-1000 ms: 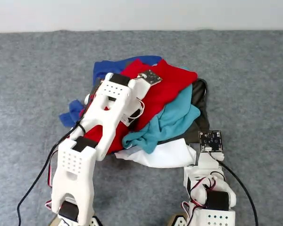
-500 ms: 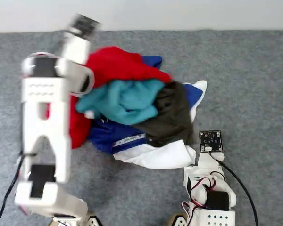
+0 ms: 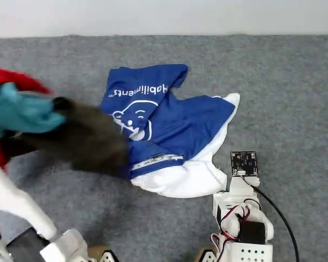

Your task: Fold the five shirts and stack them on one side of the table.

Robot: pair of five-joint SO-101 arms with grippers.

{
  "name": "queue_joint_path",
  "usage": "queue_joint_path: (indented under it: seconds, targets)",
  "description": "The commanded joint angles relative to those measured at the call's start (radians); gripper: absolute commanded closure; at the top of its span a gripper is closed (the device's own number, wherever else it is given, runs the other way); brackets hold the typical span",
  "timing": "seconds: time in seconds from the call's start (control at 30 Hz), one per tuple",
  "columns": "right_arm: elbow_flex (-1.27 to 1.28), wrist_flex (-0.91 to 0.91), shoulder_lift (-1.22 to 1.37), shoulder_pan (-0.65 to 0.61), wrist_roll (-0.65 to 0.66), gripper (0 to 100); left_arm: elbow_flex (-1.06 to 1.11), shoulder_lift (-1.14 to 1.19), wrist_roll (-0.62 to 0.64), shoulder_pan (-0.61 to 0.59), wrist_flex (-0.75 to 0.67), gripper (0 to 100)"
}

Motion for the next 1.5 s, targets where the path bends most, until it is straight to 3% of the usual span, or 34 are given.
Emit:
queue_joint_path:
  seconds: [0.0,0.13,0.37,0.47,0.67,0.93,1.03,1.17,1.47]
  targets:
    - [0.014,0.002,-0.012,0.002,0.009,98.7,-0.019,-0.058,-0.026,-0.13,-0.106,99]
    - [0.014,0.002,-0.012,0.002,0.009,98.7,-0.016,-0.057,-0.049,-0.181,-0.133,99]
    - [0.014,0.002,-0.012,0.002,0.009,98.7,0.047,-0.057,-0.064,-0.163,-0.135,99]
    - [0.014,0.002,-0.012,0.002,0.009,98.7,0.147,-0.063,-0.16,-0.141,-0.126,98]
    - [0.014,0.002,-0.012,0.002,0.009,98.7,0.196,-0.066,-0.187,-0.204,-0.11,75]
    - [0.014,0.002,-0.012,0.002,0.009,98.7,0.087,-0.068,-0.189,-0.196,-0.063,73]
    - [0.014,0.002,-0.012,0.002,0.009,98.7,0.016,-0.068,-0.189,-0.107,0.068,73]
    - [0.014,0.002,-0.012,0.002,0.009,98.7,-0.044,-0.068,-0.186,0.109,0.261,73]
    - [0.014,0.002,-0.012,0.002,0.009,98.7,0.254,-0.057,-0.115,0.598,0.229,73]
